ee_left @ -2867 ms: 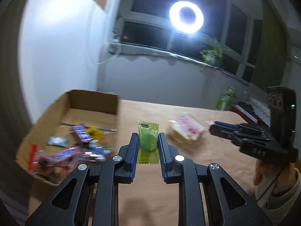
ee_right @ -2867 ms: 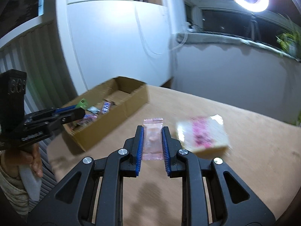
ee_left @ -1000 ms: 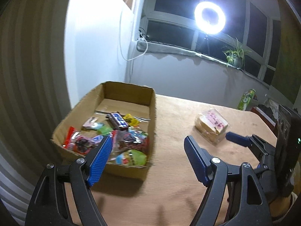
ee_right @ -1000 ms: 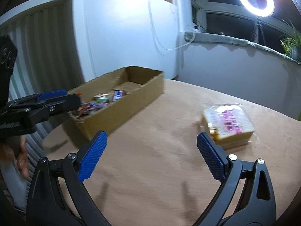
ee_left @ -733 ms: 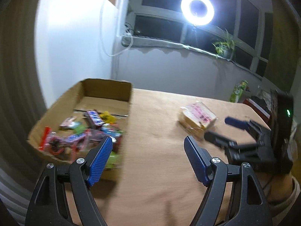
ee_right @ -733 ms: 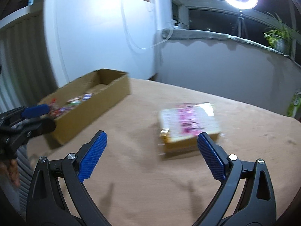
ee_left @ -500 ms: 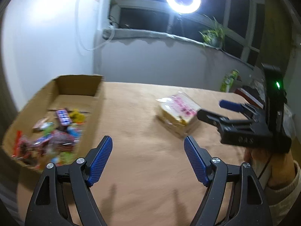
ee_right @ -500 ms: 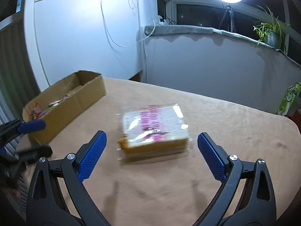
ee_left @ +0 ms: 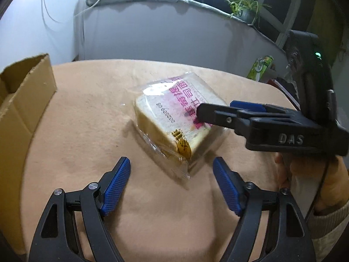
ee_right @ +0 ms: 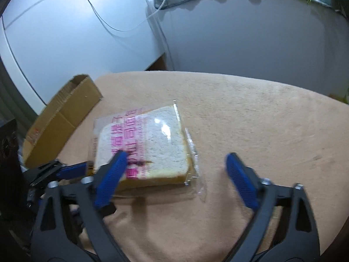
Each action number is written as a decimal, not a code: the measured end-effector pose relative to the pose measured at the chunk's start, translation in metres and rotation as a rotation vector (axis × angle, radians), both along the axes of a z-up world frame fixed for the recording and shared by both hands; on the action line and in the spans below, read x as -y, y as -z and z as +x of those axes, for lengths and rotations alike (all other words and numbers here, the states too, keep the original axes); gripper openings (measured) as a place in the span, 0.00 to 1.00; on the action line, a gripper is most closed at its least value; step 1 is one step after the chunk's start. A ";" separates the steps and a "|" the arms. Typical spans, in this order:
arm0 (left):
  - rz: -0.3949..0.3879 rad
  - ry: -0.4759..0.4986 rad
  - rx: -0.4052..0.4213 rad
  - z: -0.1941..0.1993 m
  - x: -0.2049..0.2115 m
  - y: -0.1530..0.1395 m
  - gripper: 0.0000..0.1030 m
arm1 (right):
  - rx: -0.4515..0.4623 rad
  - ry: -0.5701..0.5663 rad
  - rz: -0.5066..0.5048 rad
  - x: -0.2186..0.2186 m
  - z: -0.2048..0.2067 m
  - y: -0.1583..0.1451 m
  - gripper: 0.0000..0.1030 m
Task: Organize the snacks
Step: 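Move the right tool to the bagged bread loaf and grasp it, then lift the bread loaf with the right gripper and lower it into the box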
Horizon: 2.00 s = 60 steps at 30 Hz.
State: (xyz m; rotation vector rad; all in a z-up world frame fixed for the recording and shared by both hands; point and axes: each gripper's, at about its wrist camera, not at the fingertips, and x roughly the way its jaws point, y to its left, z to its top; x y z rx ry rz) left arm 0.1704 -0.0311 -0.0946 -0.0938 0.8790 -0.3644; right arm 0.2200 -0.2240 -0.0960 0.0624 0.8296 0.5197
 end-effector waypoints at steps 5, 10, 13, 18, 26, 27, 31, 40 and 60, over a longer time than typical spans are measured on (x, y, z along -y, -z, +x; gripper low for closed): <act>-0.008 0.020 -0.007 0.003 0.006 0.002 0.41 | 0.013 -0.021 0.034 0.000 -0.004 0.001 0.58; -0.001 0.020 -0.004 -0.001 0.005 0.002 0.41 | 0.012 -0.023 0.039 -0.001 -0.004 0.001 0.58; -0.006 0.023 -0.006 -0.001 0.003 0.002 0.41 | 0.010 -0.025 0.044 0.000 -0.004 0.001 0.58; -0.024 0.033 -0.007 0.005 0.005 -0.001 0.41 | 0.022 -0.026 0.030 -0.004 -0.007 -0.001 0.58; -0.006 0.045 0.078 -0.017 0.008 -0.017 0.41 | 0.096 0.017 0.018 -0.005 -0.046 -0.023 0.58; -0.007 0.049 0.090 -0.021 0.009 -0.020 0.41 | 0.106 0.022 0.020 -0.005 -0.051 -0.026 0.58; -0.009 0.058 0.130 -0.036 0.009 -0.031 0.41 | 0.142 0.029 0.016 -0.005 -0.070 -0.041 0.58; -0.019 0.051 0.208 -0.058 -0.008 -0.059 0.41 | 0.213 0.005 -0.009 -0.029 -0.094 -0.076 0.58; -0.044 -0.110 0.307 -0.088 -0.112 -0.080 0.41 | 0.299 -0.164 -0.066 -0.161 -0.111 -0.108 0.58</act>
